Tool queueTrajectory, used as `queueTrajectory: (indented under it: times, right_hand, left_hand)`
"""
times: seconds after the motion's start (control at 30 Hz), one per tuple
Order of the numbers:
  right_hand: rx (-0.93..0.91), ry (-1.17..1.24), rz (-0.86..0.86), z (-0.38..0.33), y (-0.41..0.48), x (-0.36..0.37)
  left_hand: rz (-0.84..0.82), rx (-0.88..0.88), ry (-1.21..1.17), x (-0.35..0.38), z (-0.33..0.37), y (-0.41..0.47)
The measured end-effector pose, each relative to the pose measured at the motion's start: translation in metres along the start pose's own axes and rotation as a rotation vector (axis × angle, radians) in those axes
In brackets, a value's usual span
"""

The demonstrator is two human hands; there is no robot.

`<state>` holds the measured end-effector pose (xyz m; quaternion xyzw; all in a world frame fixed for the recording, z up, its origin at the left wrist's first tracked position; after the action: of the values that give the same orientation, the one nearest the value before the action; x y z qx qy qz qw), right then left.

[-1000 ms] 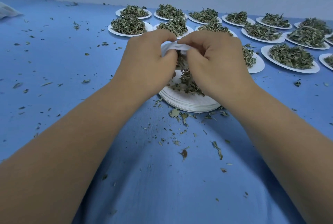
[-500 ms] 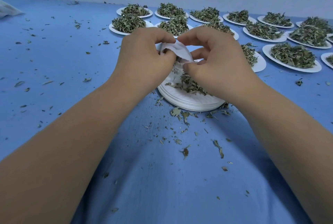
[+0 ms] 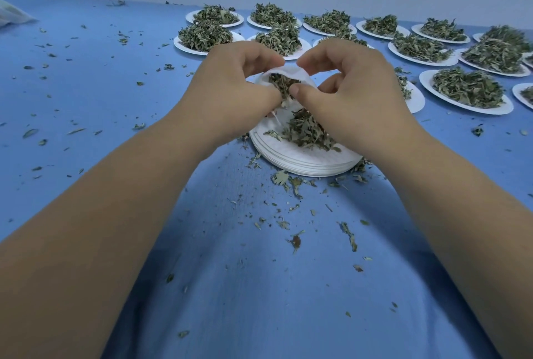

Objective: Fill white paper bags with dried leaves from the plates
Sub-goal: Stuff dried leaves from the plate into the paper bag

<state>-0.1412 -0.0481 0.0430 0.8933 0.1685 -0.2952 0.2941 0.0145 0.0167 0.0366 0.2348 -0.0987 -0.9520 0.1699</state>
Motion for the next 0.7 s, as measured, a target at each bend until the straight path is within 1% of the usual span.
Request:
queueTrajectory:
  times: [0.2, 0.33, 0.47, 0.6, 0.7]
  right_hand:
    - [-0.061, -0.034, -0.093, -0.0057, -0.0025, 0.0001]
    - [-0.1, -0.064, -0.158, -0.0068, -0.0045, 0.0043]
    - [-0.122, -0.095, -0.113, -0.0051, -0.0037, 0.0042]
    - [-0.178, -0.23, -0.026, -0.0064, -0.002, 0.0006]
    - [-0.248, -0.282, -0.059, -0.0107, -0.004, 0.0028]
  left_hand:
    - [0.078, 0.008, 0.06, -0.0035, -0.0049, 0.0031]
    - [0.103, 0.006, 0.045, -0.0029, -0.0045, 0.0014]
    - [0.098, -0.03, -0.033, -0.0033, -0.0042, 0.0023]
    - [0.077, -0.041, -0.042, -0.0047, -0.0029, 0.0037]
    - [0.068, -0.022, -0.036, -0.0051, -0.0007, 0.0028]
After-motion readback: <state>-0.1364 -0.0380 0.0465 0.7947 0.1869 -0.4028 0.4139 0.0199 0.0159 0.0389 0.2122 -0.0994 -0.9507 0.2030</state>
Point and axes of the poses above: each hand's wrist, its own y-axis towards the middle knuckle, its own x-axis out of the palm, z = x × y, the point moved 4 cm from there along y, towards the middle knuckle, and after that the axes turned 3 degrees about -z, right-handed, at the moved point
